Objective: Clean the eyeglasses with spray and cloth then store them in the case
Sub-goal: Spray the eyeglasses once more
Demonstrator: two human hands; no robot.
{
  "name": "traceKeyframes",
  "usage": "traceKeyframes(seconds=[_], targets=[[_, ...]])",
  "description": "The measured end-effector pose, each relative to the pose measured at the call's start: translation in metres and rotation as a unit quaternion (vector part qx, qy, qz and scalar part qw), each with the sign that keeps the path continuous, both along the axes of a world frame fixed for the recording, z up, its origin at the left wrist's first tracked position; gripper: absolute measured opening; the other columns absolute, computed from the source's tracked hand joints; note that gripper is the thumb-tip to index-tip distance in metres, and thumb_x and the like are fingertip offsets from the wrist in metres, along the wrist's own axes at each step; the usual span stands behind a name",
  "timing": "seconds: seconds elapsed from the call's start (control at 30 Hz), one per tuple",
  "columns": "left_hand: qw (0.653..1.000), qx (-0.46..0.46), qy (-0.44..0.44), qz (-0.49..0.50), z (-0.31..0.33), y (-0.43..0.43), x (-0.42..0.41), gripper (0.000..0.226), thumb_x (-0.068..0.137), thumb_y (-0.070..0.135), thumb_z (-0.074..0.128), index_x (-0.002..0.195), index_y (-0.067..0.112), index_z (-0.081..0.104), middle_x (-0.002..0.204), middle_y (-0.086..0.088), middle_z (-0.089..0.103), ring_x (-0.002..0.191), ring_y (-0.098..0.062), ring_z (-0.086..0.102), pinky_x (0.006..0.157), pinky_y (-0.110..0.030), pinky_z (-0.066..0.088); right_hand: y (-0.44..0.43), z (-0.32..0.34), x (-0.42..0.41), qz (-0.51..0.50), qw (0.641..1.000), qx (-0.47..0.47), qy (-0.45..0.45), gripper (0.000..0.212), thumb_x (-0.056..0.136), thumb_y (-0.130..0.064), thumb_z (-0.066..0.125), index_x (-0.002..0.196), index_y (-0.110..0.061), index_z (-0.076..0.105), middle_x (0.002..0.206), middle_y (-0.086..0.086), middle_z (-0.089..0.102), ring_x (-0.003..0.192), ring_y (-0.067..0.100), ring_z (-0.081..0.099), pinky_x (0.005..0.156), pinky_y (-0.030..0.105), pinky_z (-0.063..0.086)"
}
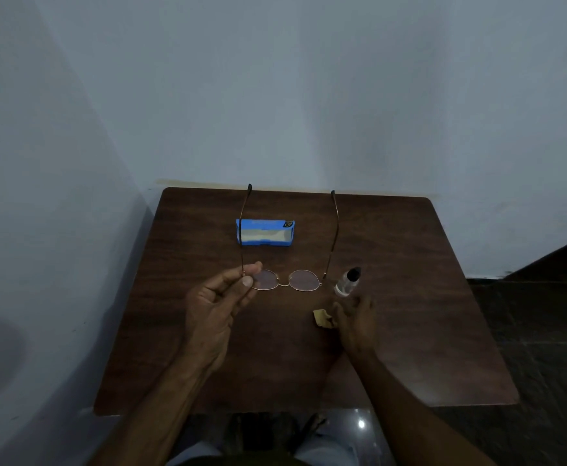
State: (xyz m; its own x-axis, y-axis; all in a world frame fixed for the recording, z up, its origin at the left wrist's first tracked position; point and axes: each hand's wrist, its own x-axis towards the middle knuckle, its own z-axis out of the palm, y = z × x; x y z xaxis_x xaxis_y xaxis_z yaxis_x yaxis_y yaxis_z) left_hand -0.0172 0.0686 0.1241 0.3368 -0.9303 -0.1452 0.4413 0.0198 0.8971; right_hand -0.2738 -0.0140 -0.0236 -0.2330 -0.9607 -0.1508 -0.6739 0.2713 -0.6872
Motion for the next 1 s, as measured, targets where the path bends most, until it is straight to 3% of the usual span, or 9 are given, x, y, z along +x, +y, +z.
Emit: traceKeyframes(seconds=[0.13, 0.23, 0.4, 0.57, 0.67, 0.73, 0.83, 1.0], targets=[[1.0, 0.005, -0.002, -0.001, -0.004, 0.001, 0.003, 0.025, 0.096, -0.005, 0.065, 0.114, 0.007, 0.077, 0.124, -0.012, 0.079, 0.121, -0.026, 0.073, 0.087, -0.024, 0.063, -0.018, 0.011, 0.004, -0.012, 0.997, -0.071, 0.01, 0.067, 0.09, -0.032, 0.079, 0.141, -0.005, 0.045, 0.138, 0.019, 0.052, 0.122, 0.037, 0.055, 0.089, 0.041, 0.048], [1.0, 0.004, 0.007, 0.008, -0.005, 0.0, 0.005, 0.024, 0.094, -0.002, 0.067, 0.112, 0.008, 0.078, 0.123, -0.014, 0.078, 0.12, -0.026, 0.074, 0.087, -0.024, 0.063, -0.034, 0.016, 0.008, 0.002, 0.998, -0.057, -0.03, 0.071, 0.088, -0.023, 0.08, 0.147, -0.009, 0.044, 0.142, 0.017, 0.054, 0.127, 0.033, 0.055, 0.099, 0.044, 0.05], [1.0, 0.003, 0.008, 0.021, -0.004, 0.0, 0.013, 0.025, 0.087, 0.008, 0.072, 0.111, 0.011, 0.08, 0.124, -0.014, 0.078, 0.12, -0.028, 0.074, 0.085, -0.023, 0.063, -0.044, 0.01, 0.008, -0.009, 0.996, -0.025, -0.089, 0.046, 0.094, -0.017, 0.072, 0.134, -0.007, 0.052, 0.126, 0.018, 0.065, 0.116, 0.037, 0.063, 0.094, 0.049, 0.052], [0.999, 0.005, 0.021, 0.036, -0.004, -0.003, 0.021, 0.025, 0.087, 0.009, 0.072, 0.112, 0.011, 0.08, 0.124, -0.015, 0.078, 0.119, -0.028, 0.074, 0.087, -0.025, 0.064, -0.045, 0.018, 0.011, -0.001, 0.991, -0.062, -0.118, 0.028, 0.093, -0.015, 0.069, 0.117, -0.017, 0.056, 0.108, 0.004, 0.068, 0.101, 0.028, 0.067, 0.081, 0.036, 0.049], [0.999, 0.002, 0.027, 0.04, -0.003, -0.004, 0.025, 0.024, 0.087, 0.011, 0.072, 0.108, 0.015, 0.082, 0.124, -0.014, 0.078, 0.119, -0.027, 0.074, 0.087, -0.024, 0.063, -0.04, 0.038, 0.02, -0.001, 0.977, -0.089, -0.196, 0.024, 0.094, -0.018, 0.063, 0.118, -0.015, 0.057, 0.106, 0.004, 0.067, 0.098, 0.025, 0.066, 0.089, 0.051, 0.054], [0.999, -0.003, 0.03, 0.042, -0.002, -0.006, 0.027, 0.024, 0.087, 0.011, 0.072, 0.108, 0.016, 0.082, 0.124, -0.014, 0.078, 0.119, -0.027, 0.074, 0.088, -0.025, 0.063, -0.032, 0.063, 0.03, 0.019, 0.945, -0.075, -0.318, 0.026, 0.093, -0.022, 0.057, 0.117, -0.011, 0.058, 0.1, 0.004, 0.069, 0.092, 0.024, 0.069, 0.082, 0.047, 0.059], [0.998, -0.005, 0.032, 0.047, 0.0, -0.011, 0.031, 0.024, 0.086, 0.011, 0.072, 0.108, 0.016, 0.082, 0.124, -0.014, 0.078, 0.119, -0.026, 0.074, 0.088, -0.025, 0.063, -0.019, 0.102, 0.048, 0.052, 0.838, -0.007, -0.543, 0.028, 0.089, -0.023, 0.051, 0.112, -0.006, 0.056, 0.088, 0.01, 0.066, 0.078, 0.026, 0.07, 0.066, 0.039, 0.058], [0.998, -0.004, 0.031, 0.052, -0.003, -0.017, 0.035, 0.026, 0.086, 0.01, 0.071, 0.111, 0.014, 0.081, 0.125, -0.014, 0.078, 0.12, -0.027, 0.074, 0.087, -0.025, 0.063, 0.002, 0.141, 0.064, 0.083, 0.714, 0.109, -0.687, 0.042, 0.091, -0.029, 0.051, 0.13, -0.014, 0.058, 0.08, 0.013, 0.06, 0.058, 0.022, 0.062, 0.051, 0.031, 0.053]])
